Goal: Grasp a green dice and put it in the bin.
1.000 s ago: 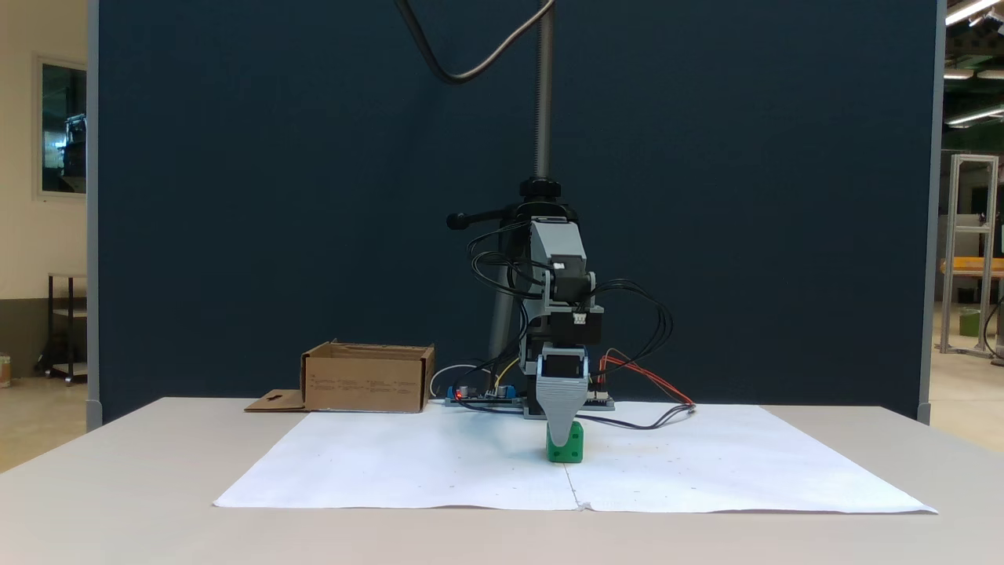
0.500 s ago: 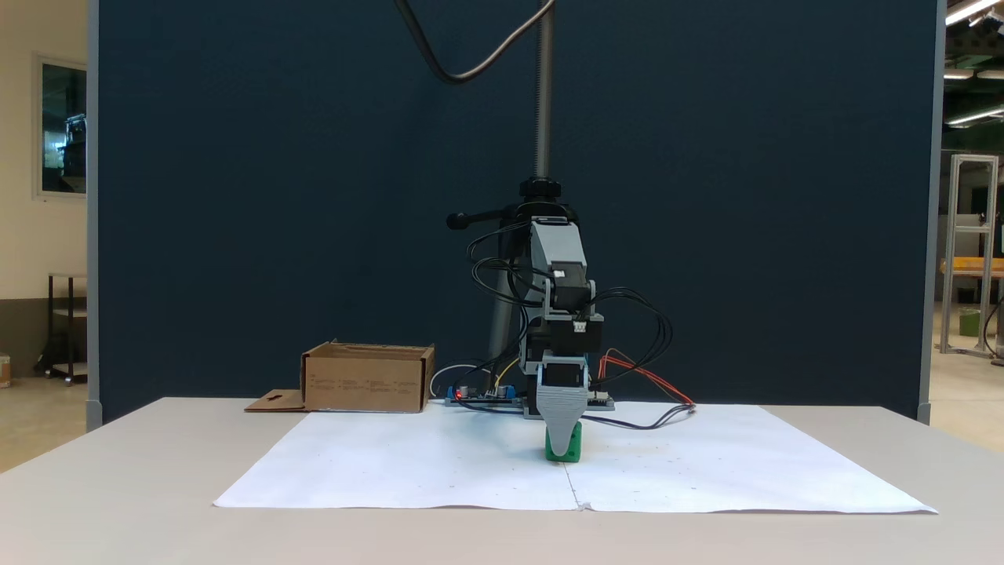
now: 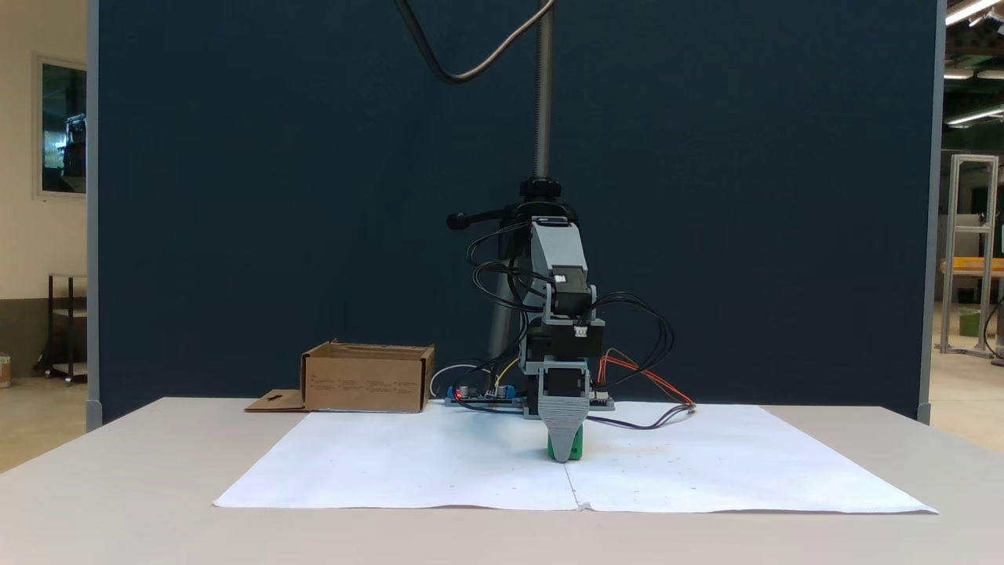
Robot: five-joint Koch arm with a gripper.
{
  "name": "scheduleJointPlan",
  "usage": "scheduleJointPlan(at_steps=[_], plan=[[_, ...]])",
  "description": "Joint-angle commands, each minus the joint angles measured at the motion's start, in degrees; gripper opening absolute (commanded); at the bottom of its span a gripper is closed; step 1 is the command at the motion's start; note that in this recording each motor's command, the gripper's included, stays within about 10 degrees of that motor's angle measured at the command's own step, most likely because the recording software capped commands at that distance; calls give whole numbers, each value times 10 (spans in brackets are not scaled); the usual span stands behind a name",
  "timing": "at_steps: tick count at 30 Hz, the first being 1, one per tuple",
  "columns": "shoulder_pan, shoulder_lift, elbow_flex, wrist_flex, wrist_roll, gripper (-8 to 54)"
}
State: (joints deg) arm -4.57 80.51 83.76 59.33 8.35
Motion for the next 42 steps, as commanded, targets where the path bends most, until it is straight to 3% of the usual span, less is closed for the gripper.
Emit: scheduleJointPlan(at_steps=[1, 16, 26, 42], plan=[[-14, 34, -1, 8, 37, 117], [-10, 9, -490, 381, 36, 117], [59, 9, -515, 397, 32, 117], [438, 27, -515, 345, -148, 117]])
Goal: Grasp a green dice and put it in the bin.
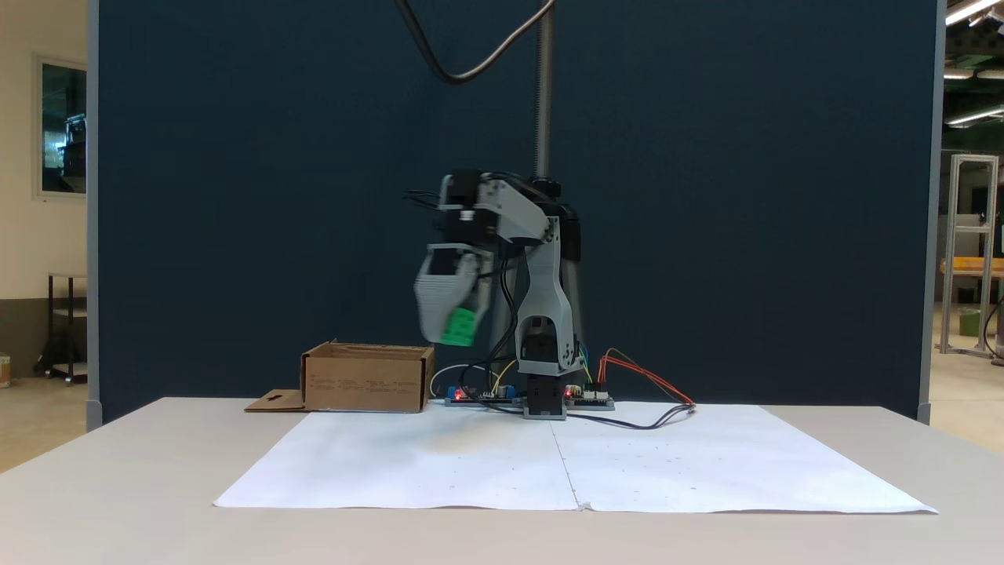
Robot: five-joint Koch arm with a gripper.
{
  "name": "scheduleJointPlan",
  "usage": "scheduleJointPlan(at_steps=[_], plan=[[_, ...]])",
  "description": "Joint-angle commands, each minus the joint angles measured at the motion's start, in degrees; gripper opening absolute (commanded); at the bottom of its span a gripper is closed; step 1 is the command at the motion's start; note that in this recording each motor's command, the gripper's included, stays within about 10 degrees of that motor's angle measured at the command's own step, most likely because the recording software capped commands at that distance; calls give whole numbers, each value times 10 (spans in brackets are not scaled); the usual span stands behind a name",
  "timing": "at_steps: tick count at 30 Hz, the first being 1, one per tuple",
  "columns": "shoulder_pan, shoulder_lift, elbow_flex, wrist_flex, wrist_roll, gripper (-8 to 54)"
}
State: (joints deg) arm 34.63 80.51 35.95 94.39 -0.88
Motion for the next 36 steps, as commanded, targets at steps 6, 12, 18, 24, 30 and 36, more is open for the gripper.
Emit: scheduleJointPlan(at_steps=[6, 12, 18, 24, 30, 36], plan=[[236, 32, -37, -11, -114, 117], [398, 43, -37, -24, -188, 117], [513, 45, -37, -25, -225, 117], [601, 40, -36, -36, -245, 117], [642, -7, -37, -69, -250, 117], [652, -18, -23, -70, -250, 326]])
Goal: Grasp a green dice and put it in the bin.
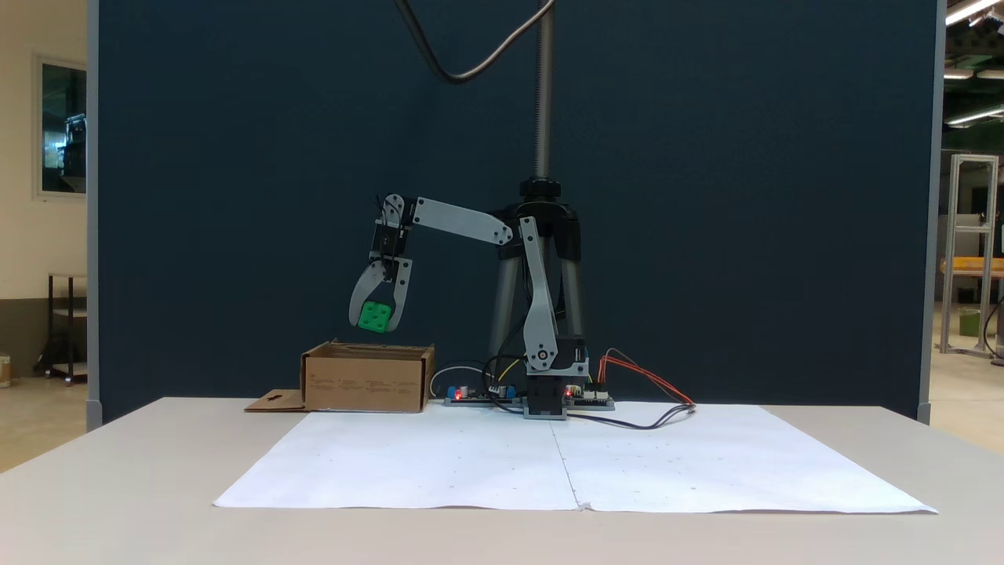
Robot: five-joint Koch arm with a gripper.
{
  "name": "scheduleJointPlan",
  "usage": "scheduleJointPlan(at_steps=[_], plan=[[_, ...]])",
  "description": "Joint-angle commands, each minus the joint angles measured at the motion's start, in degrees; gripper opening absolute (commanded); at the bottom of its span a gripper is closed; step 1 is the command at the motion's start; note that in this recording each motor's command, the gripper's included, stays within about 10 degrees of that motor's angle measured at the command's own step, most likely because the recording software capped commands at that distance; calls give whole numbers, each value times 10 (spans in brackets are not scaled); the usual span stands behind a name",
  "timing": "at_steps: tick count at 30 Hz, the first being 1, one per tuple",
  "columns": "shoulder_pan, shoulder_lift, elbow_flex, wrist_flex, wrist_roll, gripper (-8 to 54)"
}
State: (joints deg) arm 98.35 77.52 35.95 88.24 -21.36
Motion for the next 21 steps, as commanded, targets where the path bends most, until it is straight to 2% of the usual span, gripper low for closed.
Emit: scheduleJointPlan(at_steps=[1, 4, 13, 21], plan=[[16, 12, -21, -9, -43, 352], [15, 12, -18, -9, -42, 394], [7, 18, -12, -11, -4, 394], [-134, 141, -12, -10, 142, 395]])
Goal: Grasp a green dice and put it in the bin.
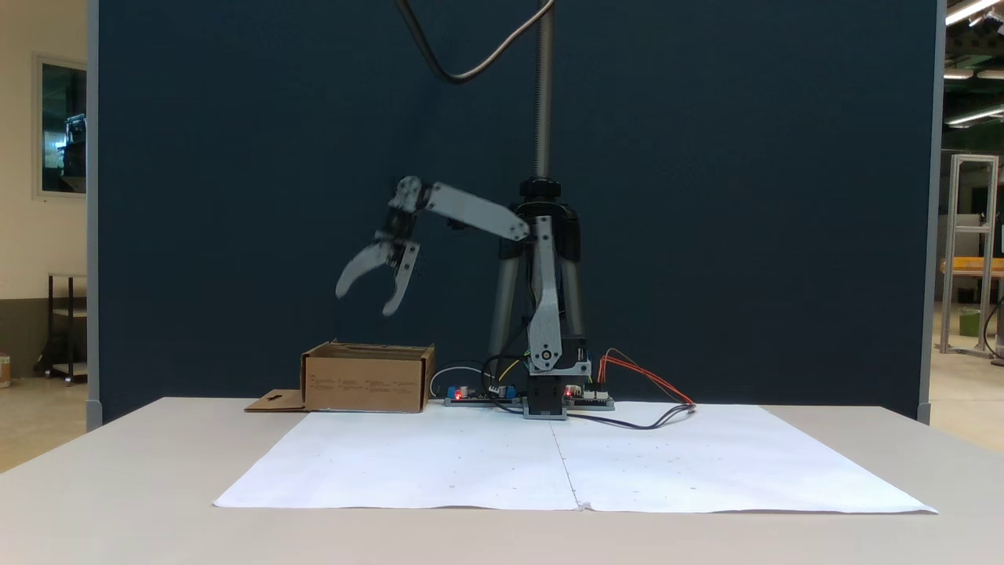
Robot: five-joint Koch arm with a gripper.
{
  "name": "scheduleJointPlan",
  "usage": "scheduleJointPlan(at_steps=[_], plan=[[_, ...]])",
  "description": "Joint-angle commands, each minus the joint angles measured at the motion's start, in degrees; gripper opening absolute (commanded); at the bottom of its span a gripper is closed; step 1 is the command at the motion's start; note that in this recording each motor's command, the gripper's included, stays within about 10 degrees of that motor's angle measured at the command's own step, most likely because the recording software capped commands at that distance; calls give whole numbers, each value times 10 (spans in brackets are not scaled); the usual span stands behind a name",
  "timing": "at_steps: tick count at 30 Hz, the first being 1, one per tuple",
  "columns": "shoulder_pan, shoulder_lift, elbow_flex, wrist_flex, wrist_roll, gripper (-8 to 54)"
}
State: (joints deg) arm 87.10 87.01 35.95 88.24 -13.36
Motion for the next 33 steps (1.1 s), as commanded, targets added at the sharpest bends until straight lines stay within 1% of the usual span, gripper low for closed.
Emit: scheduleJointPlan(at_steps=[1, 7, 11, 21, 25, 29, 33], plan=[[-43, 59, -12, -10, 72, 395], [-211, 104, -13, -10, 134, 413], [-364, 108, -14, -11, 159, 442], [-722, 98, -13, -11, 207, 442], [-824, 79, -12, -29, 222, 442], [-886, 76, -10, -47, 242, 442], [-917, 88, 61, -144, 242, 441]])
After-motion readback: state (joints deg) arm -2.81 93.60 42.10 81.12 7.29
